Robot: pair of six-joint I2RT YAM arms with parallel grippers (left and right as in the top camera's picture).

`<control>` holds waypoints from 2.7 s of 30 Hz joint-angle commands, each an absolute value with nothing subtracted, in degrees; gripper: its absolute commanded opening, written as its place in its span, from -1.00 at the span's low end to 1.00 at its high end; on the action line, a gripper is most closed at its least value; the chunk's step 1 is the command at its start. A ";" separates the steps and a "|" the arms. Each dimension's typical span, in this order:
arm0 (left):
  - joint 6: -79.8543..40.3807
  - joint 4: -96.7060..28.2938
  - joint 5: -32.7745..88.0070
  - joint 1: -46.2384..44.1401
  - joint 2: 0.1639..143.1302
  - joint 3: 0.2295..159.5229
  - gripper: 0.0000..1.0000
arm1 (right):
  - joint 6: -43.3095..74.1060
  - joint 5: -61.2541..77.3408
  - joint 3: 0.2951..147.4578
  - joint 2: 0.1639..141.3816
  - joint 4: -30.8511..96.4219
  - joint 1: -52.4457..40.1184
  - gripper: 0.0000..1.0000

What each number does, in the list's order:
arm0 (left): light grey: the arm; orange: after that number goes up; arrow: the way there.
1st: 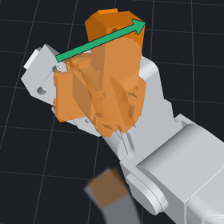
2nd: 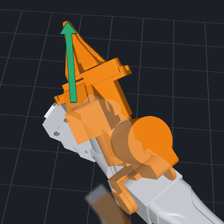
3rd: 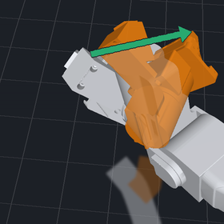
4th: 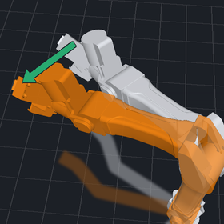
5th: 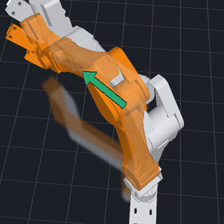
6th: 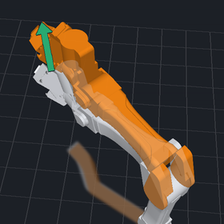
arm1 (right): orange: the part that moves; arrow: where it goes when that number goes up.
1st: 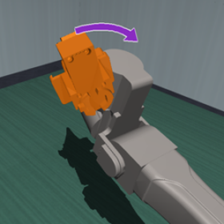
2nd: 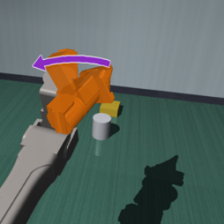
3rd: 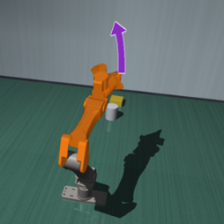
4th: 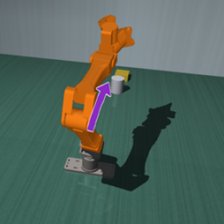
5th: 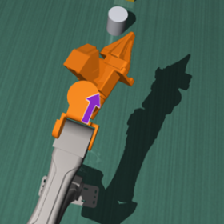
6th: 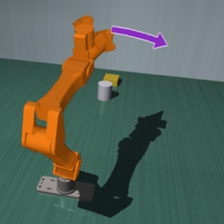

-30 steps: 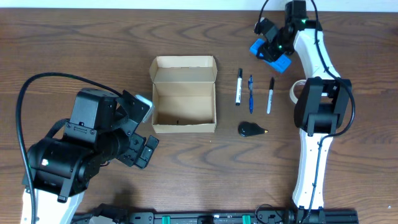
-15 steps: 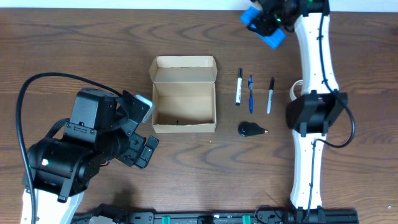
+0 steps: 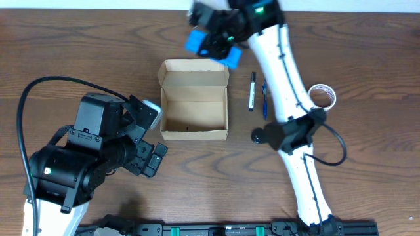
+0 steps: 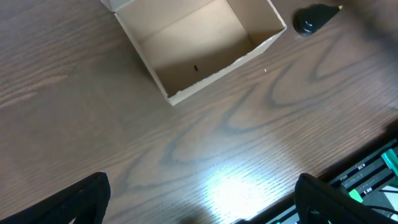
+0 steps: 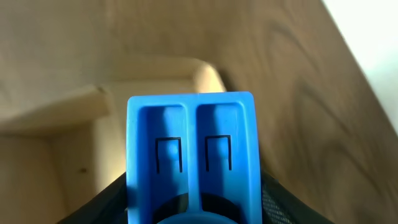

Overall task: Pack container
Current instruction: 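Carry the blue duster leftward and lower it into the box, then press the duster flat inside the box and open the right gripper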

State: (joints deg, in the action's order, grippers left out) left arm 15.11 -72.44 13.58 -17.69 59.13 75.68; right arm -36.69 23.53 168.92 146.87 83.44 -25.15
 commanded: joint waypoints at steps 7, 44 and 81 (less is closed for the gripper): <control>15.86 -72.69 14.00 -17.69 59.18 76.66 0.90 | -37.36 21.08 170.01 146.91 87.26 -32.75 -0.61; 15.88 -72.69 14.00 -17.69 59.18 76.66 0.91 | -43.86 19.70 97.21 110.93 50.98 -39.20 -0.49; 15.86 -72.69 14.00 -17.69 59.18 76.66 0.91 | -45.91 21.58 95.88 121.30 45.36 -40.60 -0.46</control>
